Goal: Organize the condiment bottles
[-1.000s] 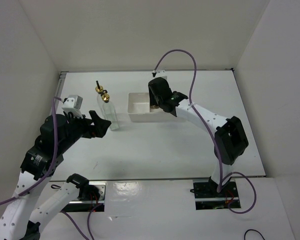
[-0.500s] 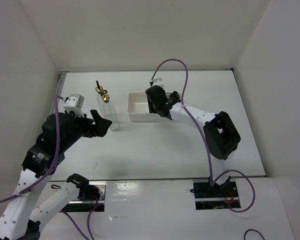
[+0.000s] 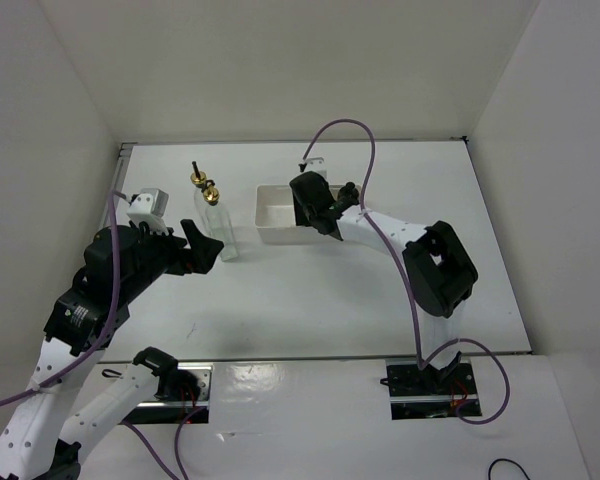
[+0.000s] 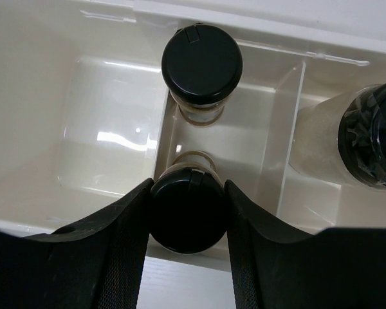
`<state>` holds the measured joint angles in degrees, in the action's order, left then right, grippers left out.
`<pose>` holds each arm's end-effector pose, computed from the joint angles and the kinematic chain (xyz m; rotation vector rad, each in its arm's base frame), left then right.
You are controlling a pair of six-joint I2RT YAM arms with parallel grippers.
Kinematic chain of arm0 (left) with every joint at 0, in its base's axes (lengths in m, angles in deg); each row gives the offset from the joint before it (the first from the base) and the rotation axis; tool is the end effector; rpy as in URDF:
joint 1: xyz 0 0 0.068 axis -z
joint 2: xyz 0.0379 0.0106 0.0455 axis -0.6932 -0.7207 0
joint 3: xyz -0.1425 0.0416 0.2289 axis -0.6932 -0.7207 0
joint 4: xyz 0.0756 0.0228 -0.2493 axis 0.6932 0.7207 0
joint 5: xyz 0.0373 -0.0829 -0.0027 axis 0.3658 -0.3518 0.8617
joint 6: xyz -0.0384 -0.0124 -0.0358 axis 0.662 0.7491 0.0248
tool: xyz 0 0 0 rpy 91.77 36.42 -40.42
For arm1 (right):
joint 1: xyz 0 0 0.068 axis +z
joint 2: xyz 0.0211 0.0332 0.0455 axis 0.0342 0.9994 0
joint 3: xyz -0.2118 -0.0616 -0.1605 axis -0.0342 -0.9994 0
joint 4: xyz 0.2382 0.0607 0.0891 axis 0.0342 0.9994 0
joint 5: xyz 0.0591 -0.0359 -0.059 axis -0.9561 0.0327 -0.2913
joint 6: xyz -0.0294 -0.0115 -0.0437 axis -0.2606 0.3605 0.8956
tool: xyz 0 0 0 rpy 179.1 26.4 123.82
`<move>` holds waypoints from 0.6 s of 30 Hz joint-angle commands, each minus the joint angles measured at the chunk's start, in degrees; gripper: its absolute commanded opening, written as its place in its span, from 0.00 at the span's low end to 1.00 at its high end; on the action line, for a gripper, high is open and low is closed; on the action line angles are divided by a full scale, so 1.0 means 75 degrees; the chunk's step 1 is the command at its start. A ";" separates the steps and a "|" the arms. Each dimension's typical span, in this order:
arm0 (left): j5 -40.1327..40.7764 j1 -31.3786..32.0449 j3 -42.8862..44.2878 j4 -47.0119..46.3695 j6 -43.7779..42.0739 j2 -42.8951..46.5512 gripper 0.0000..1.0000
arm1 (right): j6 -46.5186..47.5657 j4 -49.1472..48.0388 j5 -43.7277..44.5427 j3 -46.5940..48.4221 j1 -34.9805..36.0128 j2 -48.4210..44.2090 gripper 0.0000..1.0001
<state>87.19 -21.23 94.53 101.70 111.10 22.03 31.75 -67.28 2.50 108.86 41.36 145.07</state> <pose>0.1139 -0.0475 0.3928 -0.0725 1.8858 -0.6020 0.3351 0.2573 0.2261 -0.1919 2.2270 0.0884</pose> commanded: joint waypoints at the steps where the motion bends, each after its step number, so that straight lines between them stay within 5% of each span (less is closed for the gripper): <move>1: 0.0037 0.0026 0.0184 -0.0280 -0.0129 0.0016 1.00 | -0.0153 -0.0476 0.0006 0.0019 0.0067 0.0191 0.13; 10: 0.0107 0.0026 0.0184 -0.0210 -0.0129 0.0156 1.00 | -0.0375 -0.0476 -0.0135 0.0019 0.0137 0.0332 0.27; 18: 0.0107 0.0026 0.0102 -0.0210 -0.0129 0.0156 1.00 | -0.0375 -0.0077 0.0018 0.0241 0.0138 0.0157 0.77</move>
<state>87.40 -21.23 94.53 101.77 111.10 22.80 29.59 -68.20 2.02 108.86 41.64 146.65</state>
